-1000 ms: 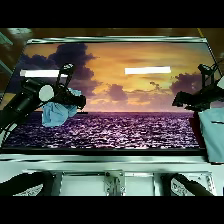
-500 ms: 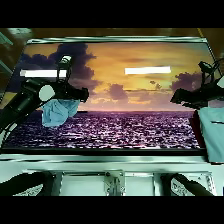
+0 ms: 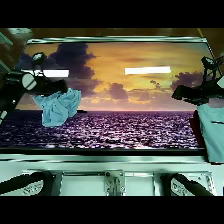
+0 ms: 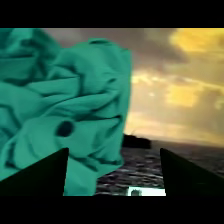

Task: Fold the shirts.

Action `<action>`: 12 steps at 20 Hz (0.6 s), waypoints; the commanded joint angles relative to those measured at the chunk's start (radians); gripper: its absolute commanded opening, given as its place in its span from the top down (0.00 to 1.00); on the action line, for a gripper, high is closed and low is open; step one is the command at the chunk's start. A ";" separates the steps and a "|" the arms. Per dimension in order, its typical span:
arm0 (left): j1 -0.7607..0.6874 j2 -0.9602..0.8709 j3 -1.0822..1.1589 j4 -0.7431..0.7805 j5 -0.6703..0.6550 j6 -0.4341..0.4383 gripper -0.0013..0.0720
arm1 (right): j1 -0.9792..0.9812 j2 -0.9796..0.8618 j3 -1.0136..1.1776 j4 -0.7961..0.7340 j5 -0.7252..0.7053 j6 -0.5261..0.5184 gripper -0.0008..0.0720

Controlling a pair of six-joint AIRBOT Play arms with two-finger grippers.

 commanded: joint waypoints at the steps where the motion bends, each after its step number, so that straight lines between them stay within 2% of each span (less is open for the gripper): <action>1: 0.158 -0.066 0.002 -0.082 -0.089 0.008 0.01 | 0.001 0.000 0.000 0.000 -0.001 0.000 0.04; 8: 0.131 -0.291 0.002 -0.076 -0.027 0.042 0.01 | 0.001 0.000 0.000 0.001 0.003 0.001 0.04; 10: 0.124 -0.339 0.003 -0.081 -0.026 0.042 0.04 | 0.001 0.000 0.000 0.001 0.003 0.001 0.04; 11: 0.122 -0.349 0.003 -0.089 -0.026 0.041 0.34 | 0.001 0.000 0.000 0.001 0.001 0.001 0.04; 12: 0.122 -0.348 0.003 -0.093 -0.026 0.041 0.73 | 0.001 0.000 0.000 0.001 -0.003 0.003 0.04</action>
